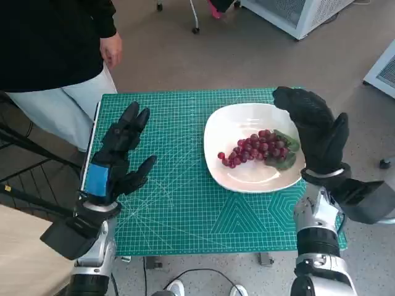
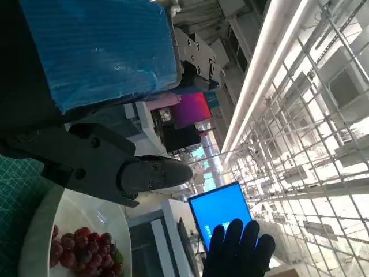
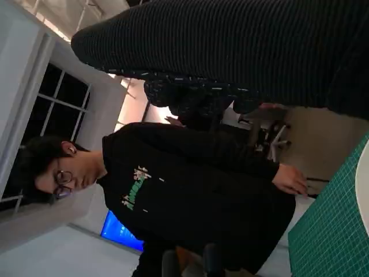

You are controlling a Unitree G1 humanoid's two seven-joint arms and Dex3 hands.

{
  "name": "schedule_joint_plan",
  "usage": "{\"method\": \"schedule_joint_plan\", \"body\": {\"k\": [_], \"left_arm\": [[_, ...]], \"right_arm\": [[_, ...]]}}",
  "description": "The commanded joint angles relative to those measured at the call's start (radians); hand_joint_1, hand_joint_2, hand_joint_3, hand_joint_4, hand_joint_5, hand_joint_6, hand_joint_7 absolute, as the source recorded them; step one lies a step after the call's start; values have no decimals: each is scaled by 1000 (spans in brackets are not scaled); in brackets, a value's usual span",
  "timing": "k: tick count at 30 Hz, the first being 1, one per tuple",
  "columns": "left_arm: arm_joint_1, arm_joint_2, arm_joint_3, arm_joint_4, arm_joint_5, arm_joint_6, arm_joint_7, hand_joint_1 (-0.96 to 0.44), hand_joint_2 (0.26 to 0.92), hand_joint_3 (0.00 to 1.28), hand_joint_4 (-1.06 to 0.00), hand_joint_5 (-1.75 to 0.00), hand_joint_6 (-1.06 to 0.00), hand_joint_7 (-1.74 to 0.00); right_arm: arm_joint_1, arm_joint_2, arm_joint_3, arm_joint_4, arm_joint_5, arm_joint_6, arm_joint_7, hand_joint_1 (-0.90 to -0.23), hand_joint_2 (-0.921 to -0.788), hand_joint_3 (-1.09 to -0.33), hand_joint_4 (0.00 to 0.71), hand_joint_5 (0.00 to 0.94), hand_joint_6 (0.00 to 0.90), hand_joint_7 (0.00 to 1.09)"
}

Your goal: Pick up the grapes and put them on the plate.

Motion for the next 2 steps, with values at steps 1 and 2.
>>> {"method": "schedule_joint_plan", "body": {"k": [1,2], "left_arm": [[10,-5,8,-18,-5,1,0,-256,921,366,-366,-8,-360,-73],[10,-5,8,-17,-4,1,0,-256,921,366,-366,-8,-360,-73]], "right_arm": [[10,3,3,12,-9,4,4,-594,-921,-573,340,0,439,5],[10,3,3,12,-9,4,4,-594,-921,-573,340,0,439,5]]}}
